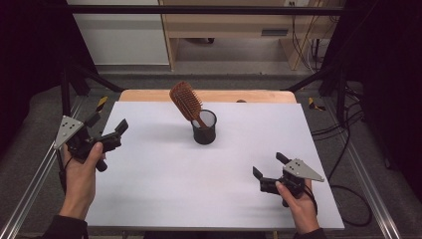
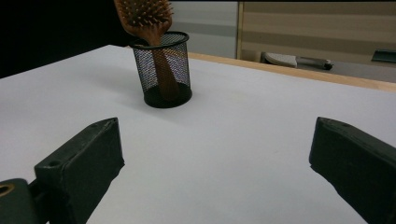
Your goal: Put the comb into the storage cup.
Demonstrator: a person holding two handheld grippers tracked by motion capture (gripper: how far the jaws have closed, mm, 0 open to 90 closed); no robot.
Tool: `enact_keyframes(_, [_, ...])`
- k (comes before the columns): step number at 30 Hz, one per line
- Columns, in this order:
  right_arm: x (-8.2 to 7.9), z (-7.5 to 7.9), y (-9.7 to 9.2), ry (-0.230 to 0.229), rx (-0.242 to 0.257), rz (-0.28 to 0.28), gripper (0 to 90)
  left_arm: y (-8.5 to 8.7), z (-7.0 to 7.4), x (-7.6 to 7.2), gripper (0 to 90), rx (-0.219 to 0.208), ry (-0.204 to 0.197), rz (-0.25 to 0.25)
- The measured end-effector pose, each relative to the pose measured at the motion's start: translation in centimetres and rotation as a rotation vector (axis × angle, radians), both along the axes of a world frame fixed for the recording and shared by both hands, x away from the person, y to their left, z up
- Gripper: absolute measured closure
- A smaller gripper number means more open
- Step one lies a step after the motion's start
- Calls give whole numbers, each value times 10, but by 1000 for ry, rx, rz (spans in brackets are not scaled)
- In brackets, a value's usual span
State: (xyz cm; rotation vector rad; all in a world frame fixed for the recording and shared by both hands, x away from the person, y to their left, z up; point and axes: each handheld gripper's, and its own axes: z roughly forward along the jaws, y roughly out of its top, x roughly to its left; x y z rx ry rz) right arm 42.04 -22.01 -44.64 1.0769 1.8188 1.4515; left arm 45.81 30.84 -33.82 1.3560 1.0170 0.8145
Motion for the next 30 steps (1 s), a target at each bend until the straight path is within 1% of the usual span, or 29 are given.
enact_keyframes(2, [0,1,-1,1,9,-4,33,3,-5,-2,12,-7,6,5])
enact_keyframes(6, [0,1,0,3,7,-10,34,8,-15,-5,12,-13,14,5])
enact_keyframes(13, [0,0,-1,1,-6,-9,34,17,-33,-9,12,-47,34,15])
enact_keyframes(14, [0,0,-1,2,2,-11,34,17,-34,-10,14,-50,37,18])
enact_keyframes(16, [0,0,-2,1,1,-13,34,18,-38,-11,14,-59,42,18])
enact_keyframes(30, [1,0,-3,2,-2,-18,34,20,-57,-18,15,-64,64,11])
